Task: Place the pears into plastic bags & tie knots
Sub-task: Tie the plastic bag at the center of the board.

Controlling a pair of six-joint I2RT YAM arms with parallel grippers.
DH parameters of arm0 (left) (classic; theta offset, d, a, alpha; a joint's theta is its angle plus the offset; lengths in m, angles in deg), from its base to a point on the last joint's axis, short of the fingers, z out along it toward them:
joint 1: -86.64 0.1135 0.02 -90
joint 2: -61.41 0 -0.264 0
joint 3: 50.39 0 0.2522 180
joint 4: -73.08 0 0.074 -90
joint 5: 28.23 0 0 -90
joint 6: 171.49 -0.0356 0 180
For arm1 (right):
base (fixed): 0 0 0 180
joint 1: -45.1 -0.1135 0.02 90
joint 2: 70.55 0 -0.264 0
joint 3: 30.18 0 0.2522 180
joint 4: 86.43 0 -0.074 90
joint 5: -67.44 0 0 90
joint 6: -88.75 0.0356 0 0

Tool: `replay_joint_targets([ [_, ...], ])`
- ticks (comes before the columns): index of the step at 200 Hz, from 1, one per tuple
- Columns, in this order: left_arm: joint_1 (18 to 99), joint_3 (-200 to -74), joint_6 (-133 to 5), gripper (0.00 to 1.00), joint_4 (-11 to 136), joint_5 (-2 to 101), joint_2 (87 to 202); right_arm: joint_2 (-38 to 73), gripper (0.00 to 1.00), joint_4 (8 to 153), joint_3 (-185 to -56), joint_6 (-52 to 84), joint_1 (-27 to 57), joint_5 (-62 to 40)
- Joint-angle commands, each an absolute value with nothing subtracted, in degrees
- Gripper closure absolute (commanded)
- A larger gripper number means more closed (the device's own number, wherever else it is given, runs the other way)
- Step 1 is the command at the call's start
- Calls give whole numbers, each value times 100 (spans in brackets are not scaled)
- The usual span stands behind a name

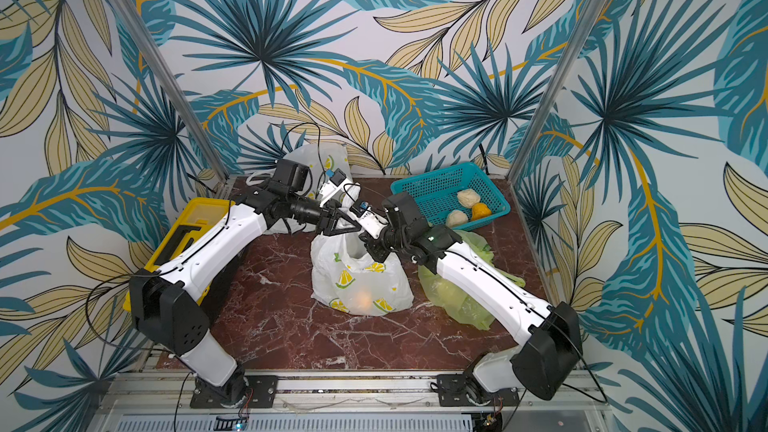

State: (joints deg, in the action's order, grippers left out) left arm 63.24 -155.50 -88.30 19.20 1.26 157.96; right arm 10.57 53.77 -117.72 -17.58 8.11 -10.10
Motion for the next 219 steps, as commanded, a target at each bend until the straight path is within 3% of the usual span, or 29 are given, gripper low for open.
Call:
replay_joint_targets([
  [1,6288,-15748,-8797,56,1926,194,15940,1097,100,5236,-11800,-1847,781,-984],
  [21,6269,-15774,-8799,66,1928,230,15976,1069,100,5333,-11770,-1755,778,-993],
  [55,6284,-15708,-8860,90,1925,347,15897,990,100,5398,-11718,-1538,792,-1058],
  [79,6319,-15561,-8943,100,1924,309,15777,872,100,5474,-11642,-1358,864,-1023],
  [99,6329,-15510,-8975,100,1931,264,15723,784,95,5535,-11599,-1252,912,-965],
  [116,6326,-15449,-9023,100,1924,268,15684,660,80,5639,-11606,-898,1085,-623],
  [129,6329,-15379,-9111,100,1923,318,15654,513,65,5993,-11606,-17,1501,-142],
  [145,6332,-15319,-9222,100,1924,465,15629,463,53,6278,-11760,1008,1855,75],
  [191,6230,-15577,-9064,100,1932,1284,15690,1465,52,5402,-13065,3044,1889,205],
  [219,6158,-15616,-9062,100,1932,1480,15681,1652,52,5895,-13148,3825,1832,262],
])
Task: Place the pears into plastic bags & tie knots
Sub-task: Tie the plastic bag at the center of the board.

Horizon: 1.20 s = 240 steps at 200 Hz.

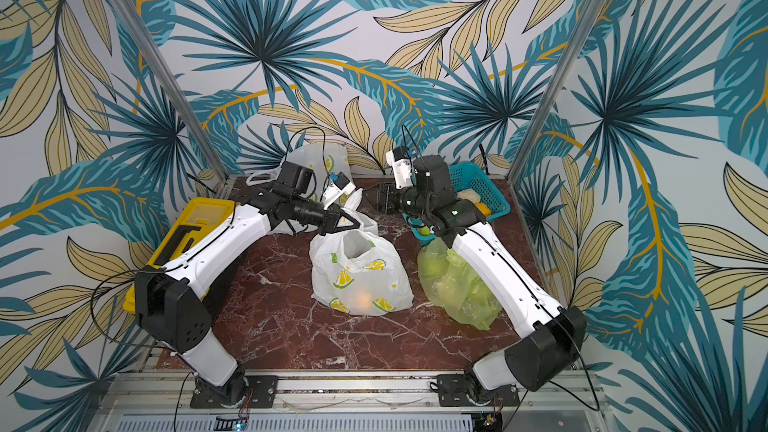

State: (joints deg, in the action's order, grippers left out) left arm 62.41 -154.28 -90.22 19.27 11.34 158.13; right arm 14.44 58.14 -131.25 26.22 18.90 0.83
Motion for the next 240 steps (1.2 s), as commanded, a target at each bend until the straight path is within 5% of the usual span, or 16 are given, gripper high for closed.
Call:
replay_joint_targets([
  [1,6159,-15612,-9062,100,1928,1482,15679,1658,52,5910,-13153,3854,1830,264],
  [78,6022,-15598,-9177,100,1929,1627,15664,2362,53,5450,-13900,4285,1671,126],
  [124,6053,-15467,-9171,100,1932,1738,15449,2080,92,6158,-13301,4224,1741,-137],
  [142,6160,-15341,-9084,99,1932,1720,15372,1667,100,6665,-12832,3987,1747,-314],
  [199,6271,-15235,-8894,83,1931,1242,15416,755,100,7479,-11946,3607,1750,-283],
  [240,6302,-15235,-8861,91,1931,1151,15505,499,100,7410,-11811,3400,1757,-109],
])
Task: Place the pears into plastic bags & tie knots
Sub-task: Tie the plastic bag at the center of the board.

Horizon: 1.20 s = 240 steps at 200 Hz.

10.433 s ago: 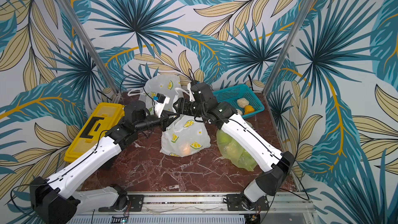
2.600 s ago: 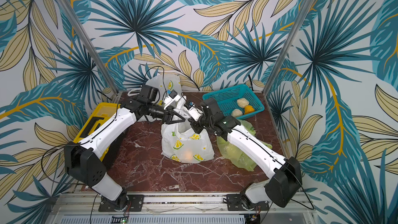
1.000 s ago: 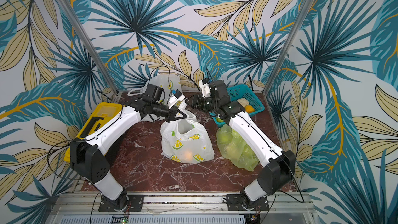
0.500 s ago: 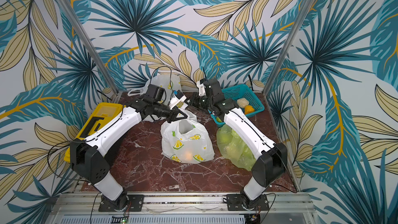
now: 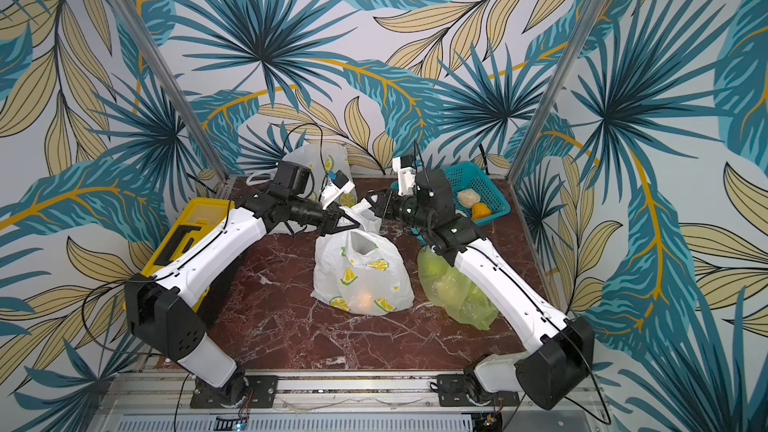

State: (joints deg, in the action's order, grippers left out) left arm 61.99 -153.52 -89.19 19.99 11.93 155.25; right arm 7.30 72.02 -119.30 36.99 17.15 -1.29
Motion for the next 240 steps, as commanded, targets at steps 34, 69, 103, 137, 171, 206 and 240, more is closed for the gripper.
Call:
replay_joint_targets([
  [34,6475,-15255,-8685,92,1932,1166,15532,17,100,7044,-11577,2533,1733,81],
  [69,6478,-15324,-8633,92,1933,1056,15630,-409,100,6786,-11104,1685,1395,204],
  [103,6477,-15375,-8624,100,1924,977,15693,-471,100,6918,-10442,1047,774,323],
  [137,6476,-15526,-8566,100,1932,822,15756,215,100,7406,-9656,-204,26,-223],
  [171,6475,-15482,-8594,100,1926,606,15698,822,100,8959,-9046,-1139,-8,-922],
  [206,6576,-15012,-8741,91,1914,331,15329,991,100,9284,-9090,-1367,236,-610],
  [240,6725,-14758,-8895,81,1758,158,15202,1128,100,8874,-9259,-1454,583,160],
])
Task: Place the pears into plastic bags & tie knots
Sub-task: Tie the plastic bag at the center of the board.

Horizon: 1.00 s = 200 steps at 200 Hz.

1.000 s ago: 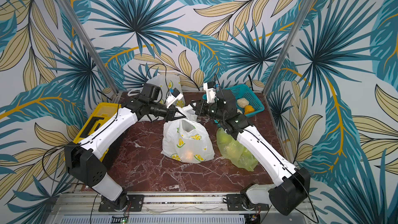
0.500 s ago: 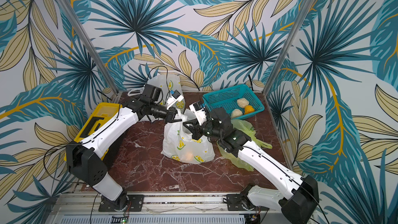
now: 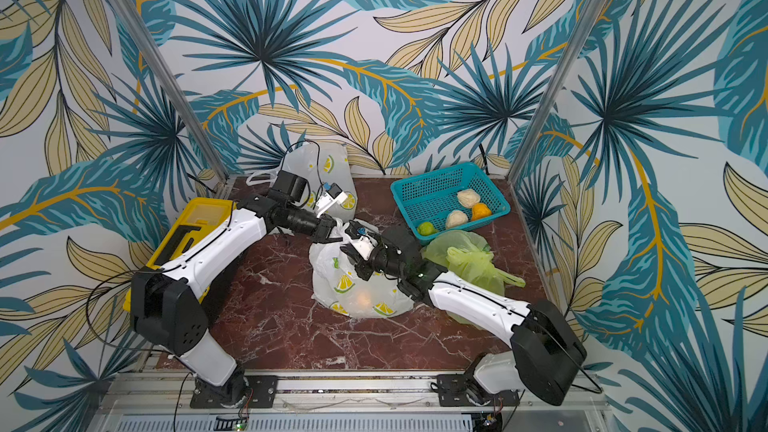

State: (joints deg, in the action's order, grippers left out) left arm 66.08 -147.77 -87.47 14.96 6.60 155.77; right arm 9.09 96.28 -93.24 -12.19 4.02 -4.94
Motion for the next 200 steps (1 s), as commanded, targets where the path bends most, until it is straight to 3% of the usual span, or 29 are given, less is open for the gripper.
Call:
replay_joint_targets([
  [1,6728,-14757,-8904,81,1749,157,15202,1132,100,8867,-9261,-1457,591,165],
  [129,6564,-14651,-9869,43,1079,476,15260,1154,100,8952,-9478,-1197,807,489],
  [200,6329,-14847,-9921,42,1074,1330,15620,1234,100,8579,-9703,-1396,809,659],
])
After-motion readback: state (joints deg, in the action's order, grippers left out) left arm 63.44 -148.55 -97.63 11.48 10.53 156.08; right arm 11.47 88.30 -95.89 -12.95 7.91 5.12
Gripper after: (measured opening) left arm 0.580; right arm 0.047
